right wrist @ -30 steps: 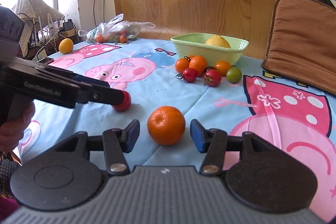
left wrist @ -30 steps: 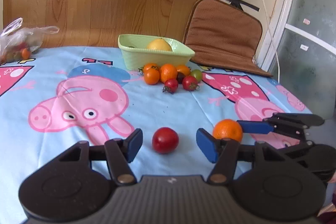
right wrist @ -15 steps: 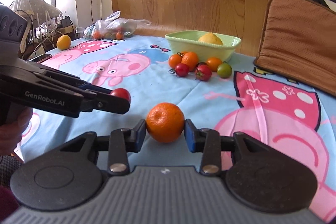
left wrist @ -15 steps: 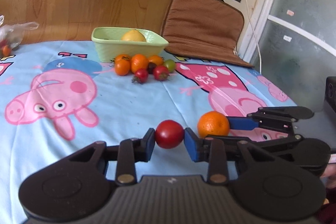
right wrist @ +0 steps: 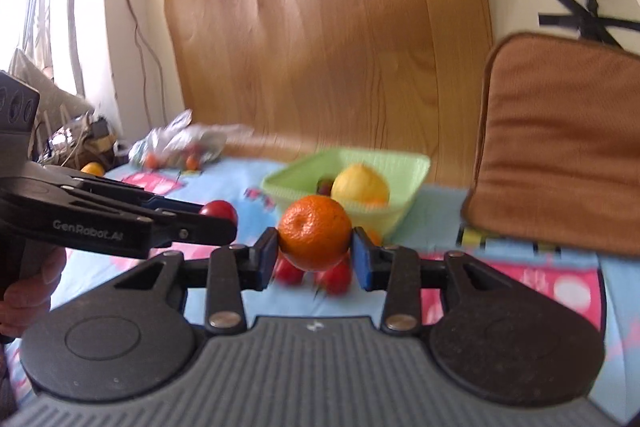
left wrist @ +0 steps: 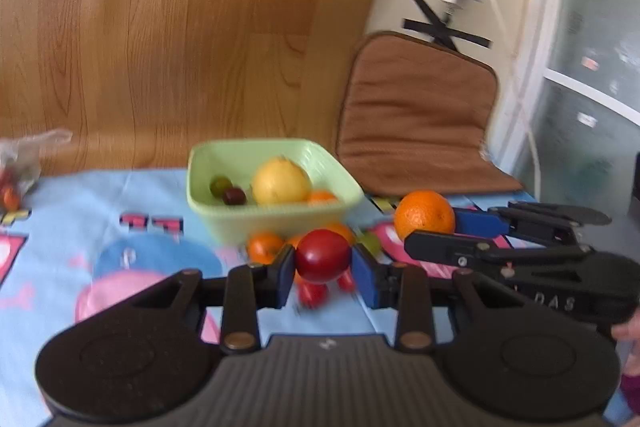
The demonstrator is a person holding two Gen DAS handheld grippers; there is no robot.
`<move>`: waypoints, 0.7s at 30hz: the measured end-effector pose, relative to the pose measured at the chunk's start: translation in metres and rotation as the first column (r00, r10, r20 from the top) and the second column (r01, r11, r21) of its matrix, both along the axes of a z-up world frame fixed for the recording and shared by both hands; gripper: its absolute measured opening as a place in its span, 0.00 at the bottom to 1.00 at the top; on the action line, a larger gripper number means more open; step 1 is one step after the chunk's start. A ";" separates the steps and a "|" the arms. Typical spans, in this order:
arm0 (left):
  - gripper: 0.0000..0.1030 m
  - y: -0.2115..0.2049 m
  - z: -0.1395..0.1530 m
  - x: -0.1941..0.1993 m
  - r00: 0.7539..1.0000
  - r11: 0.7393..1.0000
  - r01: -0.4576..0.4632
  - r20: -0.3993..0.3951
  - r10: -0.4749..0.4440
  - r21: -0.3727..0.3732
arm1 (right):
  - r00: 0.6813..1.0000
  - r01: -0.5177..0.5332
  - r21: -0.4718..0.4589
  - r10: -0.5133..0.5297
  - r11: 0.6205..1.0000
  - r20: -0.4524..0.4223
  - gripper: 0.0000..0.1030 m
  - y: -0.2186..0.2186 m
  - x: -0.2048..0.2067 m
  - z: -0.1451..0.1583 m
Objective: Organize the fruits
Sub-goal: 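Carry the red tomato with the left gripper to the bowl while the right releases the tangerine there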
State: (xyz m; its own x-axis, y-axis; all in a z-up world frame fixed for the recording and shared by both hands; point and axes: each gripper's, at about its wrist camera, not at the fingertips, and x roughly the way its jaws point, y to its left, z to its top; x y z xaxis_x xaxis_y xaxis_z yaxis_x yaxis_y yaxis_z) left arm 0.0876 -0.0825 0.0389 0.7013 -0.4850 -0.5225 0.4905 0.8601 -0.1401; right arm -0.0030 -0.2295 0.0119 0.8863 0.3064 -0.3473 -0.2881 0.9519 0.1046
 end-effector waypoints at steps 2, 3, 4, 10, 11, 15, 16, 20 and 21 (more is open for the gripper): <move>0.30 -0.007 0.000 0.033 0.999 0.999 -0.031 -0.014 0.031 0.010 | 1.000 0.015 0.004 -0.015 1.000 0.003 0.41 -0.001 0.030 0.000; 0.30 -0.010 -0.003 0.048 0.999 0.998 -0.049 -0.018 0.049 0.026 | 1.000 0.018 0.017 -0.018 1.000 -0.012 0.41 -0.002 0.045 -0.001; 0.30 -0.014 -0.006 0.062 0.998 0.997 -0.063 -0.023 0.064 0.043 | 0.999 0.017 0.030 -0.016 0.999 -0.029 0.41 -0.003 0.059 -0.003; 0.33 -0.023 -0.033 0.111 0.989 0.988 -0.114 -0.080 0.122 0.104 | 0.994 0.006 0.045 -0.001 0.999 -0.106 0.42 -0.005 0.108 -0.030; 0.36 -0.024 -0.033 0.112 0.988 0.987 -0.120 -0.079 0.129 0.109 | 0.995 0.013 0.067 -0.006 0.998 -0.098 0.44 -0.007 0.107 -0.034; 0.39 -0.018 -0.026 0.095 0.989 0.988 -0.138 -0.042 0.142 0.074 | 0.998 0.015 0.102 -0.009 0.995 -0.065 0.48 -0.015 0.098 -0.027; 0.39 -0.015 -0.022 0.088 0.988 0.987 -0.146 -0.032 0.148 0.063 | 0.999 0.024 0.106 -0.019 0.994 -0.051 0.48 -0.017 0.095 -0.023; 0.39 0.003 -0.013 0.051 0.987 0.987 -0.158 -0.015 0.158 -0.001 | 0.998 0.052 0.145 -0.048 0.988 -0.036 0.48 -0.024 0.078 -0.011; 0.41 0.009 -0.014 0.039 0.987 0.987 -0.162 -0.015 0.162 -0.015 | 0.998 0.061 0.154 -0.056 0.986 -0.039 0.48 -0.025 0.071 -0.011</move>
